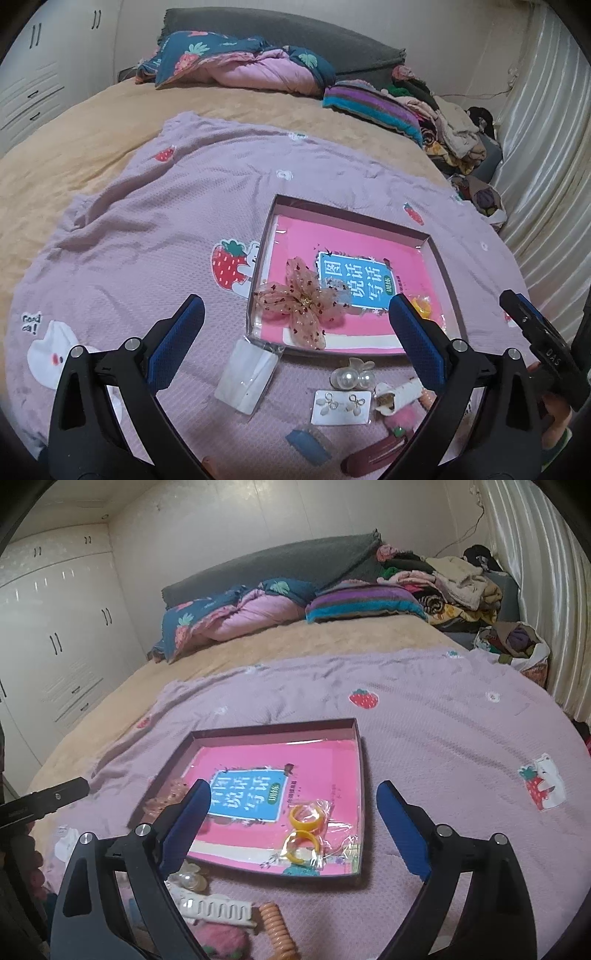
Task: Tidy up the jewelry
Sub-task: 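Withdraw both tools from the tray back toward the remaining jewelry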
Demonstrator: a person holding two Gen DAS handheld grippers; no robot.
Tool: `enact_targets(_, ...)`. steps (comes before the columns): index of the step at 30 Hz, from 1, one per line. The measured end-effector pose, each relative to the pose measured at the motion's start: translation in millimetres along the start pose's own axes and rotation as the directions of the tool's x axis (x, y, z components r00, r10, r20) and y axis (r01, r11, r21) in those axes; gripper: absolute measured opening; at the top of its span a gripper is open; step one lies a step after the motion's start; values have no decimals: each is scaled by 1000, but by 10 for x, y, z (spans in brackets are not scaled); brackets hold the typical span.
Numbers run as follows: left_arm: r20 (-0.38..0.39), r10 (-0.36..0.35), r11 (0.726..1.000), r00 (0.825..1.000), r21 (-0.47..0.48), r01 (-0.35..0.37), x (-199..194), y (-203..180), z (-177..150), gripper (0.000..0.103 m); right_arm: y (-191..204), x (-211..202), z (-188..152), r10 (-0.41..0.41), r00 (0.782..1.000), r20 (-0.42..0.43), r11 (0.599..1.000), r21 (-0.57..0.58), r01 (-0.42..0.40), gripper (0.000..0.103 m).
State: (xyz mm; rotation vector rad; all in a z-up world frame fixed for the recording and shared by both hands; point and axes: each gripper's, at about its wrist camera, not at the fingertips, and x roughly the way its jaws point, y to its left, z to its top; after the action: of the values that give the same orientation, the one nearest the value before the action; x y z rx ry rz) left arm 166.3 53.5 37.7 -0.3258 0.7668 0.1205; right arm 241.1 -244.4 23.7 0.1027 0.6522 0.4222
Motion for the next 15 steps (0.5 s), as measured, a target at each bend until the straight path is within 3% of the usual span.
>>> enact_targets(15, 61, -23, 1000, 998, 0, 23, -405, 100, -115, 93, 255, -498, -160, 31, 999, 7, 999, -44, -31, 91)
